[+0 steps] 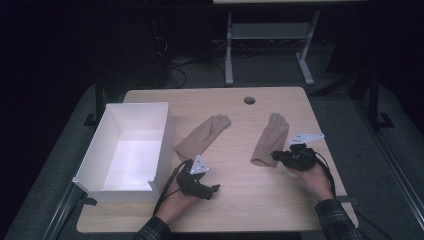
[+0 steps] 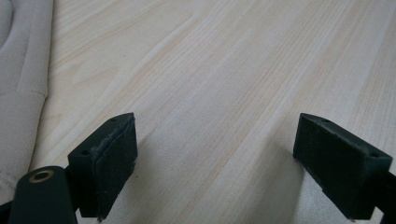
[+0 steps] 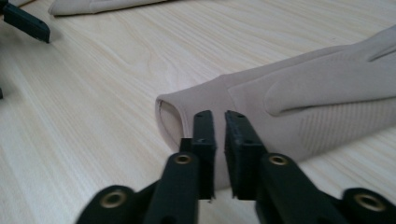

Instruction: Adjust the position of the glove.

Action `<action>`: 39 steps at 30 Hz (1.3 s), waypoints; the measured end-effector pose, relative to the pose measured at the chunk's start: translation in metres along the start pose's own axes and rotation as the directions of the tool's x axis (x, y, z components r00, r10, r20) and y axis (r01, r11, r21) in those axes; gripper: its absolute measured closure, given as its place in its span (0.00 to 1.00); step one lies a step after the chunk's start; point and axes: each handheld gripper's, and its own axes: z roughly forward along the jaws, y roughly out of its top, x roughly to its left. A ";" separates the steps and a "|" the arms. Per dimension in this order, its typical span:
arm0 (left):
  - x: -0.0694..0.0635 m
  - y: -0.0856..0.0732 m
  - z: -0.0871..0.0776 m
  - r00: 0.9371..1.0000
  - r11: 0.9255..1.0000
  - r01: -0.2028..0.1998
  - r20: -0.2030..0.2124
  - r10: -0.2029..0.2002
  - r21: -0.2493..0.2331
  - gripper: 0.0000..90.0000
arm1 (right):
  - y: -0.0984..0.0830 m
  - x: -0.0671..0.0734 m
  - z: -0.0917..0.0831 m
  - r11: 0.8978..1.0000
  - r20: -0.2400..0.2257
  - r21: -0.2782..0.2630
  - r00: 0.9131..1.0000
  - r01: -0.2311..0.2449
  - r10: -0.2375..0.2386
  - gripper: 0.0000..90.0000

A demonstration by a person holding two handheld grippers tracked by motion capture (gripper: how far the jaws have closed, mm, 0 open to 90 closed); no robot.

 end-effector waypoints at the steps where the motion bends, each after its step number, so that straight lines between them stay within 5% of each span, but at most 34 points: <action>1: 0.000 0.000 0.000 1.000 1.000 0.000 0.001 0.000 -0.001 0.15 | 0.001 -0.002 0.003 1.000 -0.006 0.001 1.000 0.005 -0.005 0.99; 12: -0.001 -0.001 -0.001 1.000 1.000 -0.013 0.009 0.013 0.002 0.15 | 0.002 -0.007 0.039 0.998 -0.037 0.066 0.999 0.000 0.002 1.00; 17: -0.001 -0.001 -0.001 1.000 1.000 -0.013 0.009 0.013 0.002 0.15 | 0.000 -0.009 0.039 0.998 -0.052 0.060 0.998 -0.022 0.025 1.00; 27: -0.003 -0.002 -0.003 1.000 1.000 -0.008 0.001 0.008 0.005 0.15 | 0.001 -0.003 0.038 0.997 -0.017 0.076 1.000 0.013 -0.012 1.00; 39: -0.004 -0.003 -0.003 1.000 1.000 -0.007 -0.002 0.007 0.005 0.15 | -0.003 0.002 0.031 0.994 -0.041 0.104 0.999 0.017 -0.013 1.00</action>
